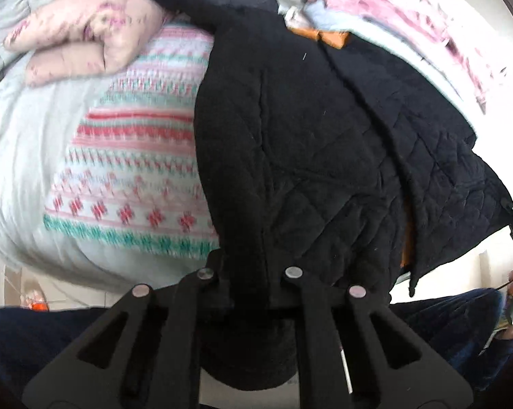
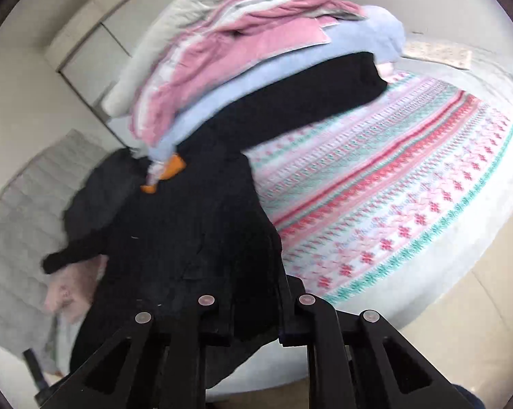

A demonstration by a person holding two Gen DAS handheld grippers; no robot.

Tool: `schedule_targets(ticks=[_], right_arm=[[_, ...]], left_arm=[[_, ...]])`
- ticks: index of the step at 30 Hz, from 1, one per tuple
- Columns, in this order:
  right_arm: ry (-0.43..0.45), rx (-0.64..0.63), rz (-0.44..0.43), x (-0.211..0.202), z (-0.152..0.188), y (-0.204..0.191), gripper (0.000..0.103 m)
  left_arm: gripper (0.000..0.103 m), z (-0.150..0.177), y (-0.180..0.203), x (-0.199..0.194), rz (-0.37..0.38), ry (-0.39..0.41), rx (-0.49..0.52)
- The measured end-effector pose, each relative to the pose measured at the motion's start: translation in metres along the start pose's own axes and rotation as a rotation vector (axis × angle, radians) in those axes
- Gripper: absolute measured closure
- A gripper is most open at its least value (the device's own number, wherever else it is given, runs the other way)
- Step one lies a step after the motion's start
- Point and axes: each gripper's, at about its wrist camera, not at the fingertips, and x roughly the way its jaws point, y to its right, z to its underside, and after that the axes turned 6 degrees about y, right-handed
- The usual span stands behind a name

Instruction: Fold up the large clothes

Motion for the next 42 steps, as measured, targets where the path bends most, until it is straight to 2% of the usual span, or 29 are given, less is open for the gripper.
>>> schedule_targets(ticks=[2,4,8,10,12,14,17,19,20,23,25,28,30,31,33,34,35,38,42], right_arm=[[-0.150,-0.030,0.021,0.039,0.022,0.003,0.083],[-0.207,-0.058,0.027,0.057,0.035,0.005,0.077],[-0.124,-0.116,0.105,0.042,0.017,-0.003,0.063],[-0.059,-0.178,0.147,0.028,0.003,-0.014,0.057],[-0.022,-0.234,0.151,0.019,-0.014,-0.030,0.050],[-0.009,-0.276,0.109,0.018,-0.027,-0.045,0.043],[-0.008,-0.290,0.024,0.025,-0.054,-0.074,0.040],[-0.021,-0.297,-0.045,0.041,-0.067,-0.097,0.039],[-0.037,-0.292,-0.093,0.050,-0.077,-0.110,0.039],[-0.078,-0.267,-0.195,0.075,-0.096,-0.138,0.039],[-0.083,-0.260,-0.216,0.091,-0.109,-0.154,0.038],[-0.101,-0.228,-0.281,0.119,-0.124,-0.167,0.026],[-0.126,-0.173,-0.315,0.146,-0.125,-0.162,0.022],[-0.147,-0.145,-0.305,0.157,-0.123,-0.154,0.021],[-0.241,-0.074,-0.215,0.191,-0.120,-0.136,0.022],[-0.267,-0.059,-0.201,0.200,-0.121,-0.132,0.022],[-0.260,-0.050,-0.208,0.206,-0.125,-0.130,0.022],[-0.165,-0.062,-0.210,0.203,-0.138,-0.130,0.021],[-0.134,-0.076,-0.205,0.206,-0.145,-0.121,0.021]], left_arm=[[0.089,0.004,-0.001,0.019,-0.025,-0.050,0.001],[0.086,0.001,-0.009,0.018,-0.008,-0.061,-0.032],[0.078,-0.021,-0.021,-0.007,0.026,-0.004,-0.027],[0.072,-0.039,-0.030,-0.020,0.045,0.029,-0.059],[0.065,-0.062,-0.042,-0.033,0.029,0.094,-0.093],[0.057,-0.080,-0.046,-0.040,0.011,0.134,-0.131],[0.052,-0.105,-0.068,-0.056,0.025,0.189,-0.196],[0.044,-0.128,-0.073,-0.057,0.006,0.216,-0.211],[0.043,-0.141,-0.076,-0.056,-0.017,0.227,-0.226],[0.042,-0.182,-0.089,-0.044,-0.053,0.239,-0.287],[0.040,-0.207,-0.094,-0.034,-0.100,0.251,-0.314],[0.035,-0.249,-0.107,-0.011,-0.184,0.265,-0.366],[0.034,-0.270,-0.118,0.007,-0.212,0.248,-0.396],[0.034,-0.282,-0.125,0.019,-0.231,0.239,-0.413],[0.034,-0.300,-0.137,0.038,-0.240,0.219,-0.432],[0.034,-0.311,-0.144,0.047,-0.248,0.216,-0.448],[0.034,-0.319,-0.152,0.054,-0.260,0.224,-0.467],[0.033,-0.337,-0.181,0.068,-0.284,0.275,-0.559],[0.032,-0.347,-0.221,0.096,-0.294,0.295,-0.677]])
